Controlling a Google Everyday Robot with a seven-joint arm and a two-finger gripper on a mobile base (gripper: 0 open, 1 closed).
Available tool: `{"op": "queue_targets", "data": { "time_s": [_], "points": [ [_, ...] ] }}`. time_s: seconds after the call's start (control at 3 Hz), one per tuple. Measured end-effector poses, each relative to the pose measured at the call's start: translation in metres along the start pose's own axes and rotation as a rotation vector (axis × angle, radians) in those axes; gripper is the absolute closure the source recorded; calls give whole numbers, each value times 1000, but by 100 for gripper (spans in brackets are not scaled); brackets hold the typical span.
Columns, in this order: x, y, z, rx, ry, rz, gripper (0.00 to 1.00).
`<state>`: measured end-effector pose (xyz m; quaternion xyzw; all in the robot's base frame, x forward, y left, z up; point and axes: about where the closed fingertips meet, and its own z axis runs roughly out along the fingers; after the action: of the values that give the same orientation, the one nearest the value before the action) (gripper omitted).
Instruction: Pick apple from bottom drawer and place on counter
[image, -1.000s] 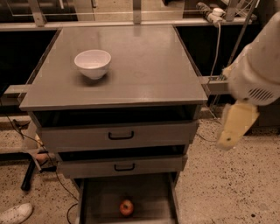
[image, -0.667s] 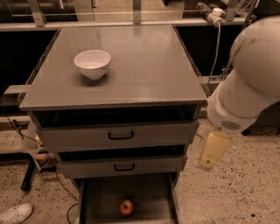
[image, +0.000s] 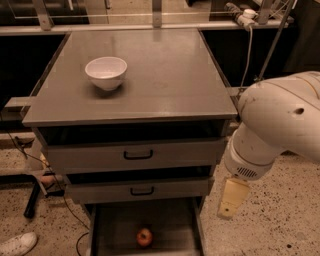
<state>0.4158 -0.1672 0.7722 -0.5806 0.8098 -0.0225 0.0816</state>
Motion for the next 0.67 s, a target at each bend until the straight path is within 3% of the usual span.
{"op": "queue_targets", "data": {
  "time_s": [0.33,0.67],
  "points": [
    [2,4,4,-12,-5,2,0],
    [-2,36,60,-130,-46,81,0]
  ]
}}
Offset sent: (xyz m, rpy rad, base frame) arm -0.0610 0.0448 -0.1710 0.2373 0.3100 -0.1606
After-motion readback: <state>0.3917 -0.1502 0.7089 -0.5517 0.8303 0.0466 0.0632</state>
